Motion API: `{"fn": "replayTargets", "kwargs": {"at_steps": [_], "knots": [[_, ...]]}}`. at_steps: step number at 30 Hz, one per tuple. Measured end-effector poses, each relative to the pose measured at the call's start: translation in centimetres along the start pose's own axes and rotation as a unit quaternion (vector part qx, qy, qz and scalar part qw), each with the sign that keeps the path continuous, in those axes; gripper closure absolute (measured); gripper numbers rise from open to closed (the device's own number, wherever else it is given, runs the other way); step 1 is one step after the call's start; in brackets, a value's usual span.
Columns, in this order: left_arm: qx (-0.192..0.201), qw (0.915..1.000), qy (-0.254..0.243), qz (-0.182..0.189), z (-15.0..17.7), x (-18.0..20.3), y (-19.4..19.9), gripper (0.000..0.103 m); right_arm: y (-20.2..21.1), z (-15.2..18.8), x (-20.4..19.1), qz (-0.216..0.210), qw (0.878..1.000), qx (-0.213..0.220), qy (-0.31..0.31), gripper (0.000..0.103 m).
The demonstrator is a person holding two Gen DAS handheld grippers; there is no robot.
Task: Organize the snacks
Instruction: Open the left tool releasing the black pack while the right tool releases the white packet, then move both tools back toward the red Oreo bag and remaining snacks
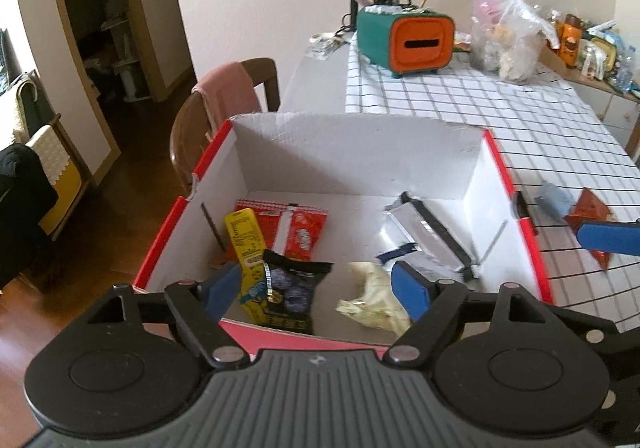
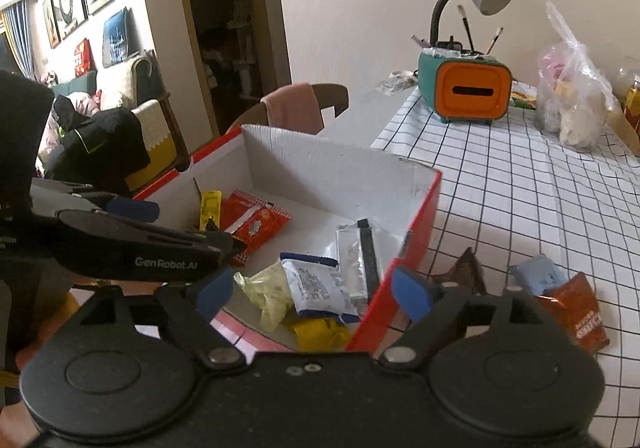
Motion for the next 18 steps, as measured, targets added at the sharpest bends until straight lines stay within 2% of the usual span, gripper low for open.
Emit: {"fn": "replayTargets", "kwargs": {"at_steps": [5,11,18], "knots": [[0.013,0.9998,0.01,0.014,-0.1,1.4,1.2,0.018,2.0,0.6,1.8,-0.008,1.0,0.023,0.001,0.003],[0.033,0.9989,0.009,0.032,-0.2,3.8,2.2,0.015,4.5,1.6,4.7,-0.009,0.999,0.044,-0.01,0.002],[0.053,0.9977,-0.002,0.041,-0.6,8.2,2.8,0.015,6.7,2.8,9.0,0.016,0.998,0.064,-0.022,0.001]]}}
Point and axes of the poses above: each gripper's, at about its wrist camera, not at the fingertips, and y roughly against the way its jaws point, x to its right, z to its underside, the point moved 3 cm from there along -y, roughly the way its jaws point, and after that the axes turned 10 degrees about -y, right-handed, at the moved point
